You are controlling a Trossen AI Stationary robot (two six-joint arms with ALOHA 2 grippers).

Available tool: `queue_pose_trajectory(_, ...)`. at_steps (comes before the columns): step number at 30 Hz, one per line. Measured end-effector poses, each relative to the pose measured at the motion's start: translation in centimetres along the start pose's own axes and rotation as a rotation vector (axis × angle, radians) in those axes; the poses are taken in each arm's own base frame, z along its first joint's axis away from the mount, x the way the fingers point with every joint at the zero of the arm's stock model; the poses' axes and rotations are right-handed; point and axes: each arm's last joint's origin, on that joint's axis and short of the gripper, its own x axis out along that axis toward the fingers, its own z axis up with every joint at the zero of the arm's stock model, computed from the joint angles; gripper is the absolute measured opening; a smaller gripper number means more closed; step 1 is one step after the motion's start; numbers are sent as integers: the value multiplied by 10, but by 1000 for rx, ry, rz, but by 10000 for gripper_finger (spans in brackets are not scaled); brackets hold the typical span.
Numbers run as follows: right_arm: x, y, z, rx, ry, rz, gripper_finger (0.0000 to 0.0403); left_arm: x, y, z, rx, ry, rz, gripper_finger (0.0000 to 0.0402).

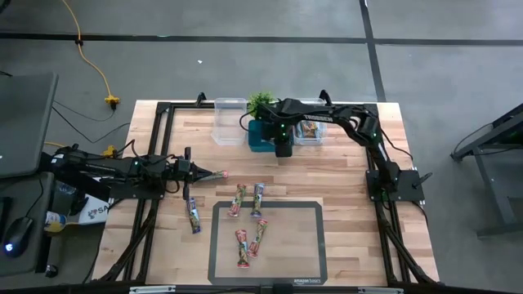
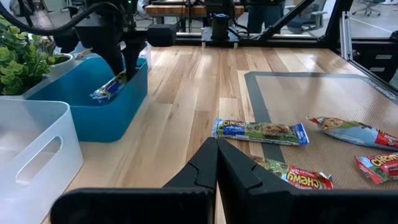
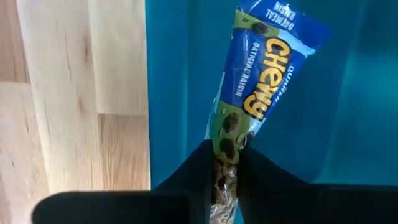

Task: Pick and place Granola Bars by type
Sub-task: Put the blue granola bar into the blue bin

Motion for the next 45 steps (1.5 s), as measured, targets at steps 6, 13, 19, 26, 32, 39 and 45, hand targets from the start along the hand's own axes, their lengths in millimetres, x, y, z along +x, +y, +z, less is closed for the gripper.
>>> queue_pose_trajectory(6,0,0,0,7,-2,-10,59,0,0,0,0,0,0,1)
queue_pose_trajectory(13,0,0,0,44,-4,-8,97,0,0,0,0,0,0,1)
queue_pose_trajectory(19,-7,0,2,87,-5,18,136,0,0,0,0,0,0,1)
queue_pose_trajectory(26,-43,0,13,124,-68,58,167,0,0,0,0,0,0,1)
queue_pose_trajectory(32,-89,0,27,160,-222,127,163,0,0,0,0,0,0,1)
queue_pose_trajectory(39,-153,15,44,121,-435,78,146,0,0,0,0,0,0,1)
queue_pose_trajectory(45,-195,44,33,127,-582,43,147,0,0,0,0,0,0,1)
